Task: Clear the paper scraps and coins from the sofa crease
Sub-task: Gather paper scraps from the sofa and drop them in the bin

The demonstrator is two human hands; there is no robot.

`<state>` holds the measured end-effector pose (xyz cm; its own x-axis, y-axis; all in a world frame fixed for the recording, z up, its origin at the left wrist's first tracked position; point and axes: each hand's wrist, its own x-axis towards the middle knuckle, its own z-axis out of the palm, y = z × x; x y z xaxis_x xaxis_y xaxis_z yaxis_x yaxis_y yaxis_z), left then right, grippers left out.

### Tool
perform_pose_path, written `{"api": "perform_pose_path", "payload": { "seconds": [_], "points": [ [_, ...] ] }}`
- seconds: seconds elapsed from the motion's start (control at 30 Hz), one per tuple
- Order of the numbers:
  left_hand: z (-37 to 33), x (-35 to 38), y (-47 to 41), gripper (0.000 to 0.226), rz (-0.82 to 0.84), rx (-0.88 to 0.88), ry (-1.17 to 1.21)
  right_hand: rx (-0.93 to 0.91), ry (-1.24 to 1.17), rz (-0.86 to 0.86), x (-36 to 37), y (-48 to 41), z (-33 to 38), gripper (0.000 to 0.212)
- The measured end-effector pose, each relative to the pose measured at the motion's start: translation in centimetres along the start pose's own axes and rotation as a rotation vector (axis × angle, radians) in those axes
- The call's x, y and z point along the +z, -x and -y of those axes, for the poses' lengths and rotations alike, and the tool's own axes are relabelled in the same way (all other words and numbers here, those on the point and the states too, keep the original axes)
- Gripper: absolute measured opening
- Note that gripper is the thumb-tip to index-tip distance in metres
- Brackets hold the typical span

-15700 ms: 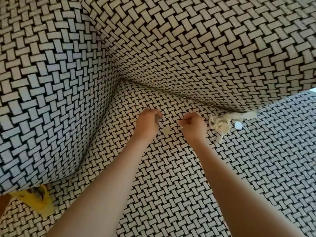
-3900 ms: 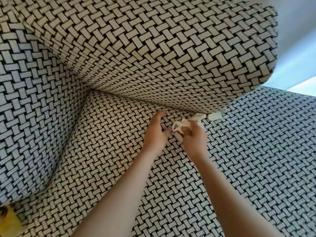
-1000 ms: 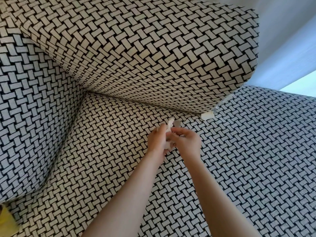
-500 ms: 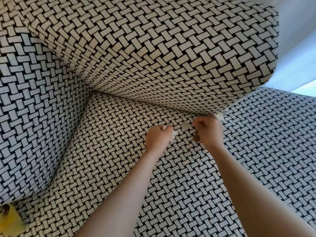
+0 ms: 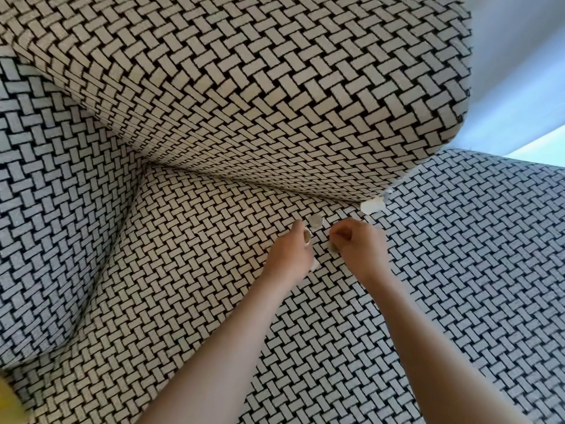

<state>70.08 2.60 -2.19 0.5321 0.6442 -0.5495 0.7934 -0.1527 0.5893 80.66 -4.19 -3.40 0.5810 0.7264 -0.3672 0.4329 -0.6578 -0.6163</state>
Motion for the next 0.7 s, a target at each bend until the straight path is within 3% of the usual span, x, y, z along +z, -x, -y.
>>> {"api": "perform_pose_path", "payload": {
  "seconds": [0.13,0.3,0.37,0.43,0.5,0.6,0.7],
  "points": [
    [-0.3,0.9,0.7,0.037,0.058,0.118,-0.121,0.16,-0.237,-0.081,-0.3,0.1,0.0,0.008],
    [-0.2,2.0,0.5,0.057,0.012,0.157,-0.239,0.314,-0.654,-0.139,-0.7,1.9,-0.3,0.025],
    [-0.3,2.4,0.5,0.047,-0.065,0.14,-0.353,0.37,-0.801,-0.098,-0.6,2.5,-0.3,0.024],
    [-0.5,2.7,0.4,0.026,-0.162,0.119,-0.343,0.401,-0.92,-0.066,-0.4,3.2,-0.1,0.023],
    [-0.6,2.7,0.1,0.021,-0.186,0.107,-0.302,0.404,-0.949,-0.086,-0.1,3.6,0.2,0.024],
    [-0.7,2.4,0.1,0.02,-0.087,0.061,-0.088,0.41,-0.98,-0.134,0.0,4.0,0.4,0.022],
    [-0.7,1.6,0.5,0.019,-0.045,-0.177,0.463,0.442,-1.046,-0.197,0.2,3.9,0.6,0.02]
  ]
}}
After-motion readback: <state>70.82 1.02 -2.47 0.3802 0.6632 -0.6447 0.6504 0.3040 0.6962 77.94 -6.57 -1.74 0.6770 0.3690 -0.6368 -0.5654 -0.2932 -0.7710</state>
